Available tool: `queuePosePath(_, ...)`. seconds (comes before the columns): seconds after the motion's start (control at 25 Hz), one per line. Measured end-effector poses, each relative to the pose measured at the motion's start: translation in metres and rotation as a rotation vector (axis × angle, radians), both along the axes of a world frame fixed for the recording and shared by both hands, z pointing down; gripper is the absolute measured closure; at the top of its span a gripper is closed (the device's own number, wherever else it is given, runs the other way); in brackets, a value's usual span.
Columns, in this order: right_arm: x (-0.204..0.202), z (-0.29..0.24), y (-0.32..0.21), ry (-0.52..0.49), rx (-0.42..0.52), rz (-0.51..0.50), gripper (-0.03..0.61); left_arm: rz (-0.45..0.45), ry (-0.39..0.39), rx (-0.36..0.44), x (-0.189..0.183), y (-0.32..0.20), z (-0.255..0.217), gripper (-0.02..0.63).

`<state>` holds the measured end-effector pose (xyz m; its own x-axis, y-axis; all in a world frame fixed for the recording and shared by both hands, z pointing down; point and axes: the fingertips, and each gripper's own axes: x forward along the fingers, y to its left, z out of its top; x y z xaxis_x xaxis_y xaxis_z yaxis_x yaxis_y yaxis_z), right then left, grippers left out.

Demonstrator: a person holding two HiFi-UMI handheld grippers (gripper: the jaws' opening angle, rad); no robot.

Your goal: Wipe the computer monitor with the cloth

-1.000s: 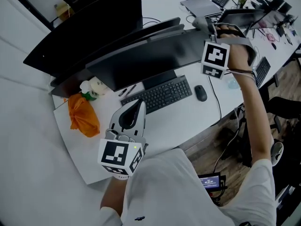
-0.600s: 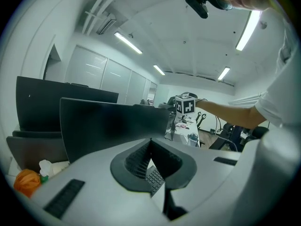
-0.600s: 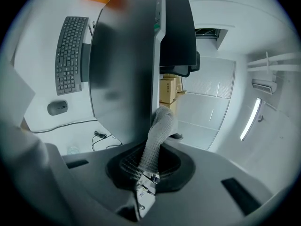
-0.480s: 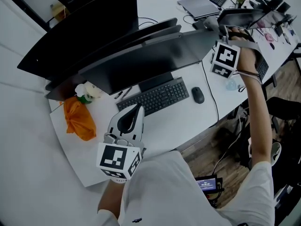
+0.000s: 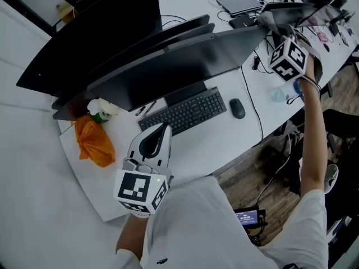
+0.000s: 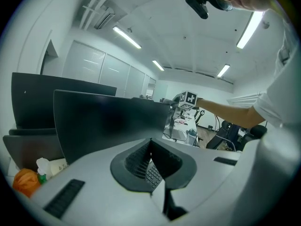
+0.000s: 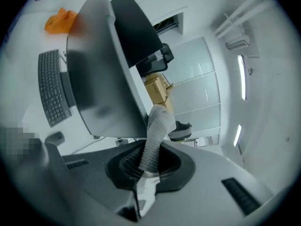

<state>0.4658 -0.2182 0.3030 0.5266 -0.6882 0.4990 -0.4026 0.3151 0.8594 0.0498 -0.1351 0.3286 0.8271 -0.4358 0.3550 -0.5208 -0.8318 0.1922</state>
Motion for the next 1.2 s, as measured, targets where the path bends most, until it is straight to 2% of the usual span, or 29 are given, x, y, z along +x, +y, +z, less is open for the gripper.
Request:
queuePosePath(0.24,0.004,0.017,0.001,-0.253,0.073,-0.022,0.551,0.013,-0.02,-0.016,0.005,0.002,0.008,0.595)
queuePosePath(0.52,-0.001,0.038,0.001,-0.401,0.083,-0.093,0.549,0.023,-0.04,-0.036,0.012,0.005,0.015,0.594)
queuePosePath(1.0,-0.004,0.057,0.0,-0.399,0.05,-0.161,0.551,0.031,-0.06,-0.066,0.016,0.007,0.029,0.595)
queuePosePath(1.2,-0.006,0.086,0.005,-0.325,-0.04,-0.167,0.551,0.031,-0.065,-0.076,0.014,0.007,0.033,0.595)
